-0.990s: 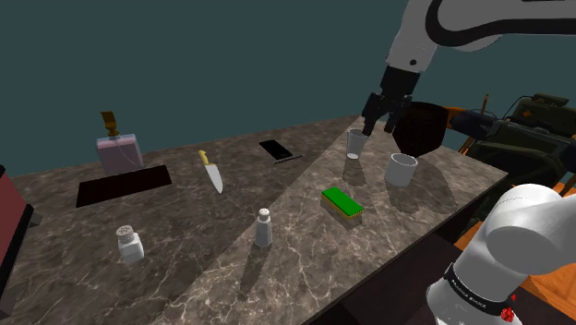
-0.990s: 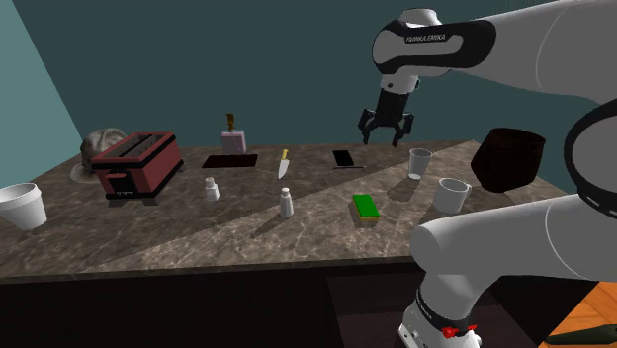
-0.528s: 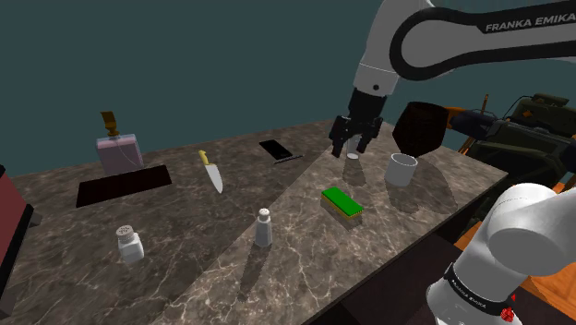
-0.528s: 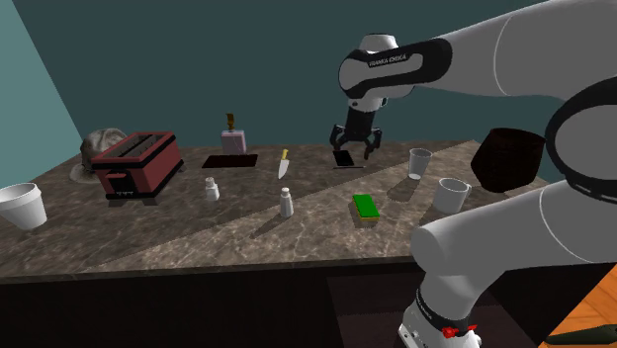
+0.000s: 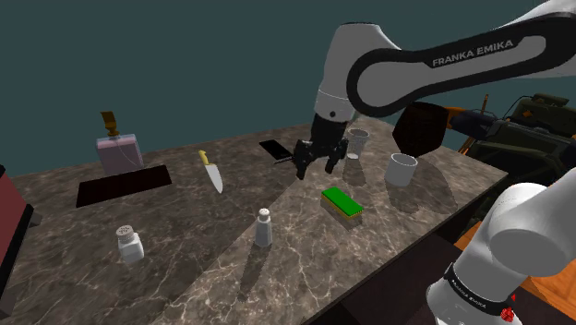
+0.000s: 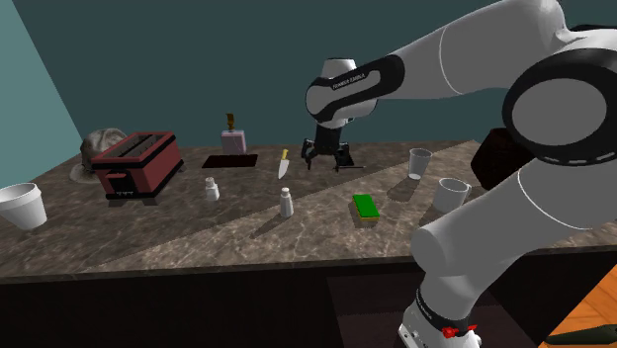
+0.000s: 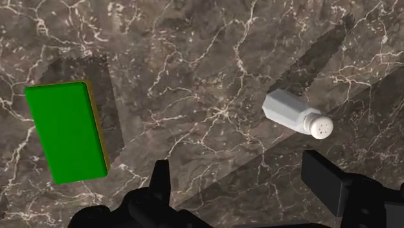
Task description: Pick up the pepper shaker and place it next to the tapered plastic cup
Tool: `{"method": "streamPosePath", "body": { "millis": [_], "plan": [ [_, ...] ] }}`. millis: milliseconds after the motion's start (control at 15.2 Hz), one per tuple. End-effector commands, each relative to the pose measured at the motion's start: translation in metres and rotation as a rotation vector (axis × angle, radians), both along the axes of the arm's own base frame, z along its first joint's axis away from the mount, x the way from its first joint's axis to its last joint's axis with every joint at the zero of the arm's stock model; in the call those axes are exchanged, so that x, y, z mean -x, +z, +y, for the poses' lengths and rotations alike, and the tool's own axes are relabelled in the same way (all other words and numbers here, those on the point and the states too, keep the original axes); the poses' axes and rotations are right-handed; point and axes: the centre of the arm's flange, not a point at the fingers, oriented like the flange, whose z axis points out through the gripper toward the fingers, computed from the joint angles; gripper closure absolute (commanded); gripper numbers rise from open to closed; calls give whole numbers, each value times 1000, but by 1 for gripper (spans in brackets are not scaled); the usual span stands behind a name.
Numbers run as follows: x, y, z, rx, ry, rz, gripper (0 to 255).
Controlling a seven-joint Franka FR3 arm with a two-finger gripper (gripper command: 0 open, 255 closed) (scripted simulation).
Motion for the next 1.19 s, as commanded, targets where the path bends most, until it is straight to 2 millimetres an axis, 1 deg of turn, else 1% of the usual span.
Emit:
{"method": "streamPosePath", "body": {
  "millis": [0,594,660,1056,1122],
  "plan": [
    [-6,-12,25,-1,-7,-1,0],
    [-40,-70,124,4,-32,-3,0],
    [-40,-71,124,4,-32,-3,0],
    [-42,-102,126,4,-32,-3,0],
    [-43,-110,127,4,-32,-3,0]
  ]
}}
